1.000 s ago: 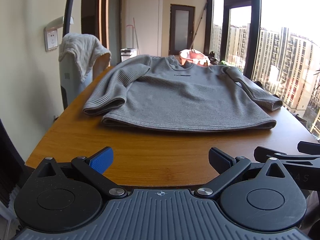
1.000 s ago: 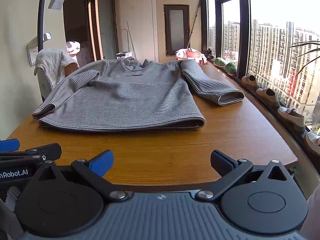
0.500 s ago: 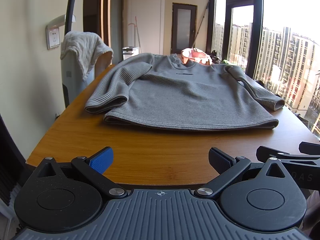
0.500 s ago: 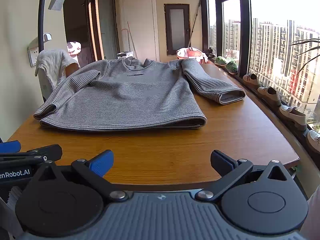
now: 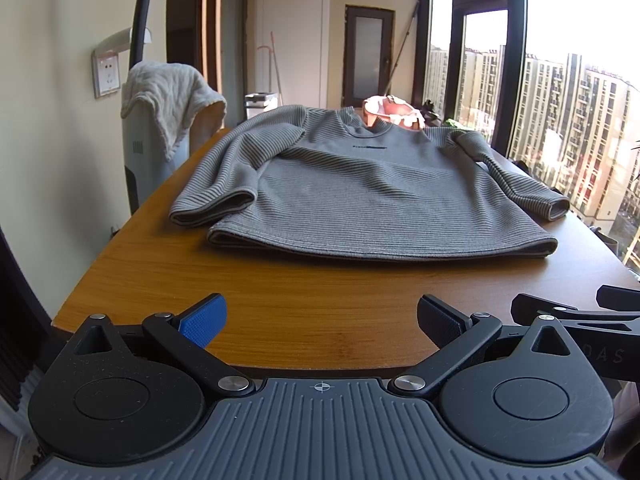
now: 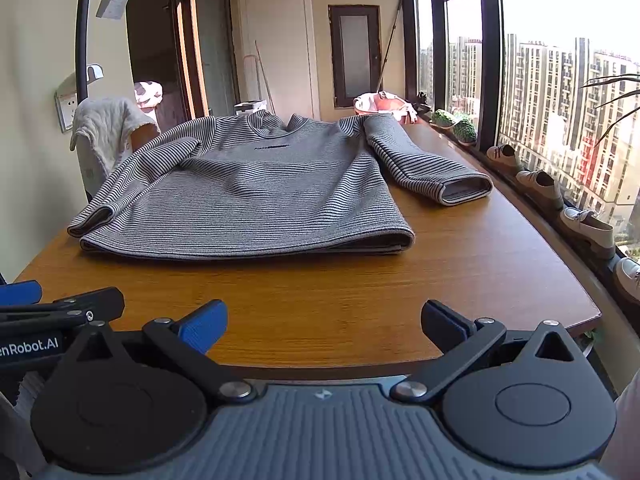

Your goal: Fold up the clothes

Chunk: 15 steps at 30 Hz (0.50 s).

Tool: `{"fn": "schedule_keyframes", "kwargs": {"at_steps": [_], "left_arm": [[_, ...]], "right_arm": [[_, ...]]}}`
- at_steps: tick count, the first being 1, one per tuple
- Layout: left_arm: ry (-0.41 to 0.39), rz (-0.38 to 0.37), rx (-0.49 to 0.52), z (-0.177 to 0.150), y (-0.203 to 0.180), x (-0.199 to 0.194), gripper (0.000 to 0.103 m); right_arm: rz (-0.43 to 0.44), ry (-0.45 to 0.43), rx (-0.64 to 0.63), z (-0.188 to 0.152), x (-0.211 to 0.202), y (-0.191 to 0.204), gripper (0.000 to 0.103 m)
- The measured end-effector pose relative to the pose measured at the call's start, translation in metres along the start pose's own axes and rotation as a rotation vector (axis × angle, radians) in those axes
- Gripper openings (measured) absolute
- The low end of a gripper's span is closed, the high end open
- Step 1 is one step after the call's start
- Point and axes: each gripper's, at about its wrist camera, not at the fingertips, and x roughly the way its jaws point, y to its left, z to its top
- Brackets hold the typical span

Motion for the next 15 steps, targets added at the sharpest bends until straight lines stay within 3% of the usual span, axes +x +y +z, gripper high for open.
{"fn": "schedule_keyframes", "kwargs": {"at_steps": [15], "left_arm": [[0.002, -0.001, 0.0, 0.0004, 0.0, 0.0002, 0.103]], "right_arm": [[0.0, 0.006, 0.0, -0.0007, 0.0011, 0.0002, 0.103]]}}
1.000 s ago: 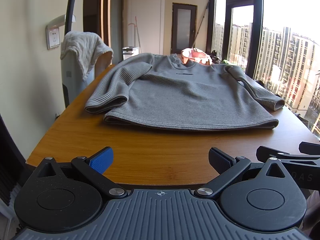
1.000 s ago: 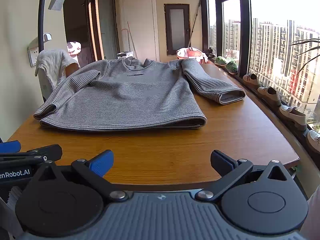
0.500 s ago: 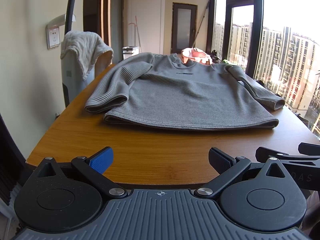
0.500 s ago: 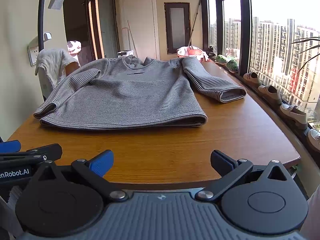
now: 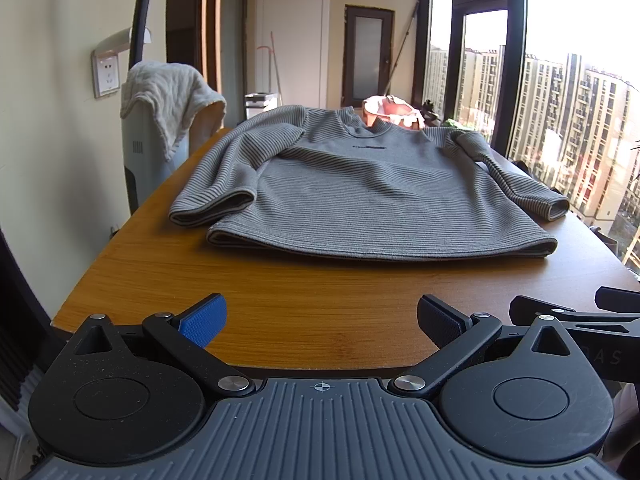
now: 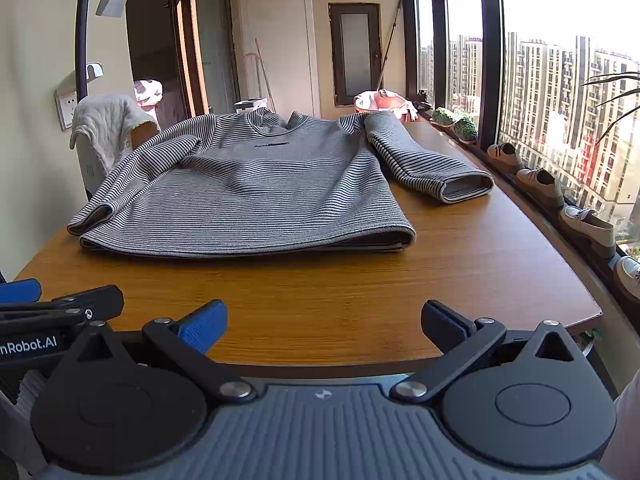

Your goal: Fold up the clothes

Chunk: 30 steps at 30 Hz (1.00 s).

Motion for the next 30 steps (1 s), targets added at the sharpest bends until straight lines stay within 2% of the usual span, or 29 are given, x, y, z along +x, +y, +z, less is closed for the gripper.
{"fn": "schedule_keyframes", "kwargs": {"at_steps": [30], "left_arm": [[0.002, -0.001, 0.006, 0.0018, -0.0019, 0.0017, 0.103]], "right_arm": [[0.002, 0.01, 0.005, 0.0001, 0.0021, -0.0008, 0.103]]}}
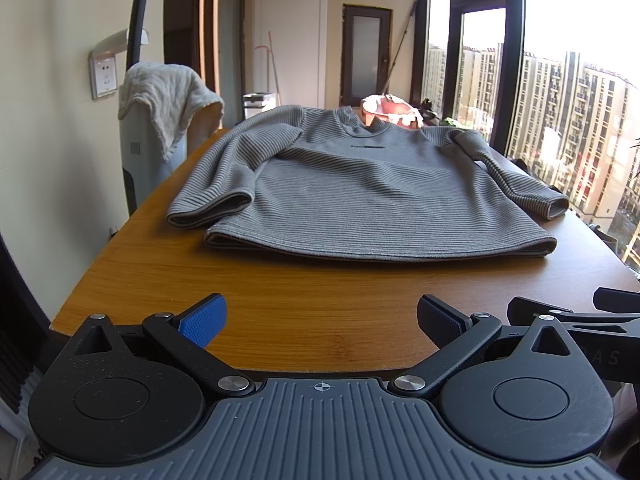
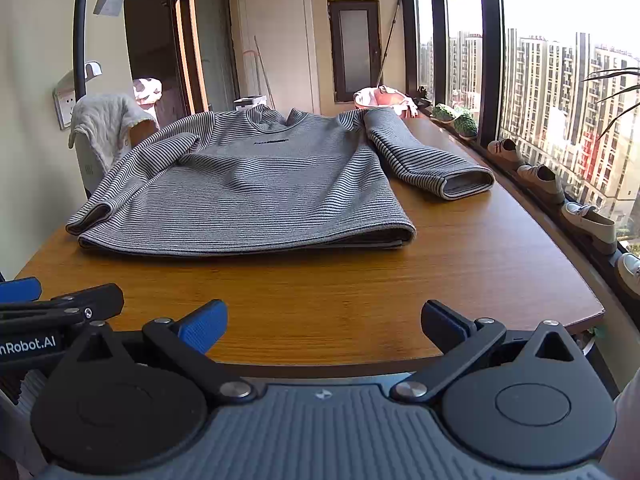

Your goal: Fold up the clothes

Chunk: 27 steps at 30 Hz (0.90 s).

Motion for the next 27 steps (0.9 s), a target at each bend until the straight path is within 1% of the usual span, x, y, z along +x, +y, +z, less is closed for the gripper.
{"fn": "schedule_keyframes", "kwargs": {"at_steps": [27], "left_arm": [[0.003, -0.007, -0.006, -0.0024, 0.0012, 0.0007, 0.103]], "right_arm": [[0.002, 0.017, -0.005, -0.0018, 0.0035, 0.0026, 0.103]]}}
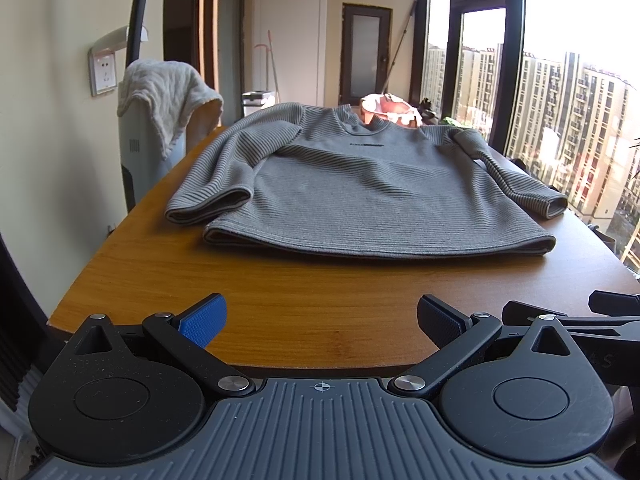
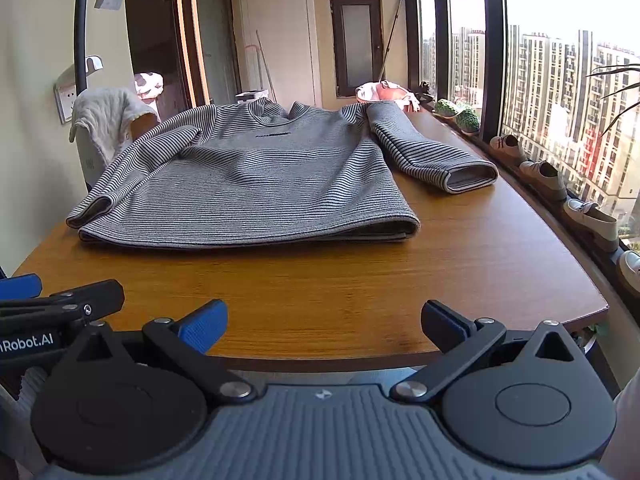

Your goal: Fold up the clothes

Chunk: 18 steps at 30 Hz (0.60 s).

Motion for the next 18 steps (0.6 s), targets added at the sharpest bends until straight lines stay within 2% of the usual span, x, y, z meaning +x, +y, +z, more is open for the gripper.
{"fn": "schedule_keyframes", "kwargs": {"at_steps": [12, 18], "left_arm": [[0.014, -0.011, -0.004, 0.002, 0.002, 0.005, 0.103], [0.033, -0.015, 0.007, 0.012, 0.004, 0.019, 0.103]], "right_arm": [[-0.002, 0.005, 0.0, 0.001, 0.002, 0.0, 0.103], [0.011, -0.017, 0.027, 0.016, 0.007, -0.01, 0.103]]}}
